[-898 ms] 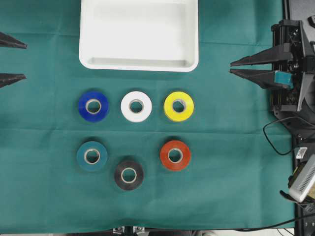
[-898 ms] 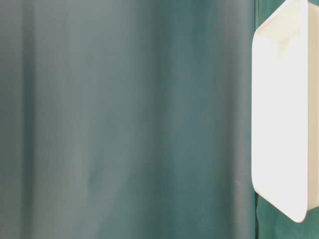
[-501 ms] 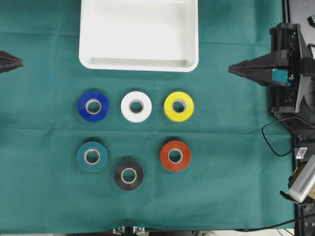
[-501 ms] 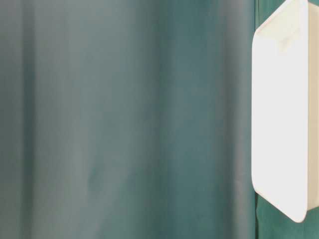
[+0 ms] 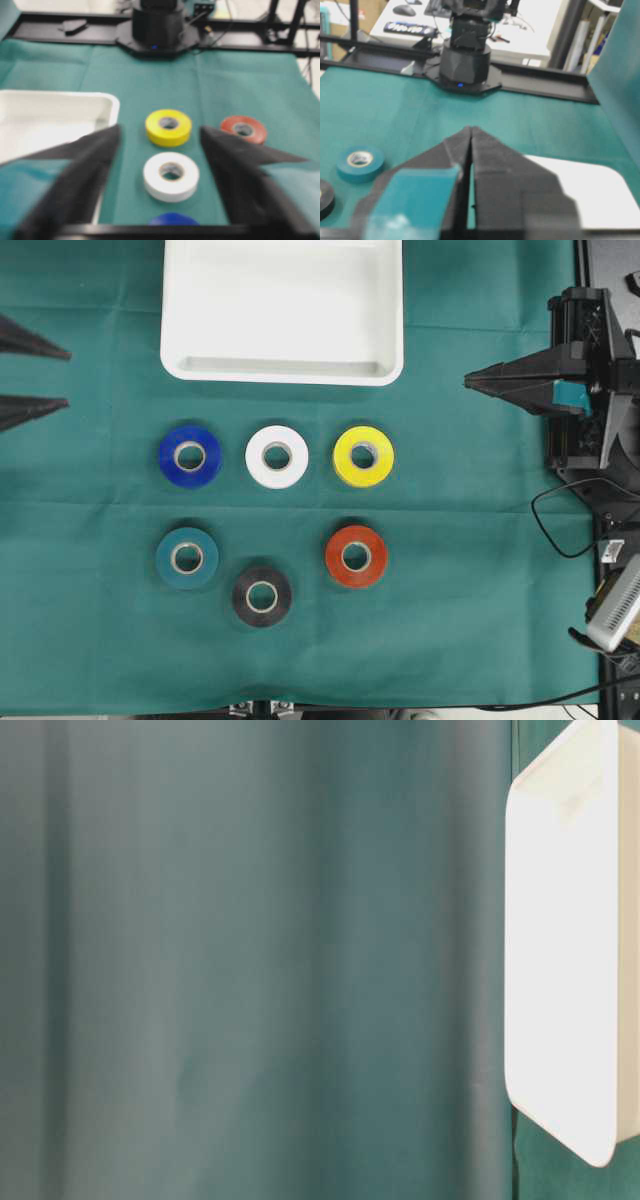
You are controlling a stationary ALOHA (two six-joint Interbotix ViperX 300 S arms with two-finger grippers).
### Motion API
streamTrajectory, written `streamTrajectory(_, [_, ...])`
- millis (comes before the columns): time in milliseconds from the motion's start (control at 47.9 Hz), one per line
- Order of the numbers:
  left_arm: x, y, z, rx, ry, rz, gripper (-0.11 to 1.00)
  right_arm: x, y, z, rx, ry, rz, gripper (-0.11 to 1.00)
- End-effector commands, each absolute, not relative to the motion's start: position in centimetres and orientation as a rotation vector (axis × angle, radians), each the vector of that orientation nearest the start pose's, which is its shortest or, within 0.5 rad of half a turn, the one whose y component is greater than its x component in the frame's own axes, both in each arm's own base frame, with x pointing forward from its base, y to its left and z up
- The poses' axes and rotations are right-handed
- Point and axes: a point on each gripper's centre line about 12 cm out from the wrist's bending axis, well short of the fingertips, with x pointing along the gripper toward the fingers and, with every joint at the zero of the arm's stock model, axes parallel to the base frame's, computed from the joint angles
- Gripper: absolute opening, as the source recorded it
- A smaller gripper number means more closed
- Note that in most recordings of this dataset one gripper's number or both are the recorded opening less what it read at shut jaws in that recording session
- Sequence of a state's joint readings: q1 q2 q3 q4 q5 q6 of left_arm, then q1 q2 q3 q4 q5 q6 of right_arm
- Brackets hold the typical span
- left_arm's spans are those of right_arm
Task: Put the tape alternately from left to right into the white case.
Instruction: 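Open both grippers and move them inward toward the tape rolls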
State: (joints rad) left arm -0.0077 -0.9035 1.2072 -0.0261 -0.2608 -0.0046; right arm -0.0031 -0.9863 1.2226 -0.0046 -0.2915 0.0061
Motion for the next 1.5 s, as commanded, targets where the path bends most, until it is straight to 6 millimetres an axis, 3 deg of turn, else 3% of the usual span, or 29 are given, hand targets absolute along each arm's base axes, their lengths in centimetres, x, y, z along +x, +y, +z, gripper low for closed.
streamTrajectory(0, [21.1,-0.1,27.2,-0.028,0.031,-0.003,0.35,19.5,-0.2,28.0,0.001,-0.058,-0.009,0.21])
streamTrajectory(84, [21.3,-0.1,27.2,-0.028,0.035,-0.003,0.58,19.6,-0.2,28.0,0.001,-0.052,-0.010,0.45])
streamTrajectory(230, [21.6,-0.1,27.1,-0.031,0.051,-0.001,0.56,19.9,-0.3,27.9,0.001,-0.041,-0.012,0.83])
streamTrajectory(856, [25.3,0.2,24.6,-0.059,0.300,0.017,0.54,22.6,-0.3,26.3,0.021,0.156,-0.013,0.83])
streamTrajectory(1483, [28.6,0.1,21.2,-0.060,0.523,0.020,0.54,27.0,-0.4,22.6,0.022,0.356,-0.016,0.83])
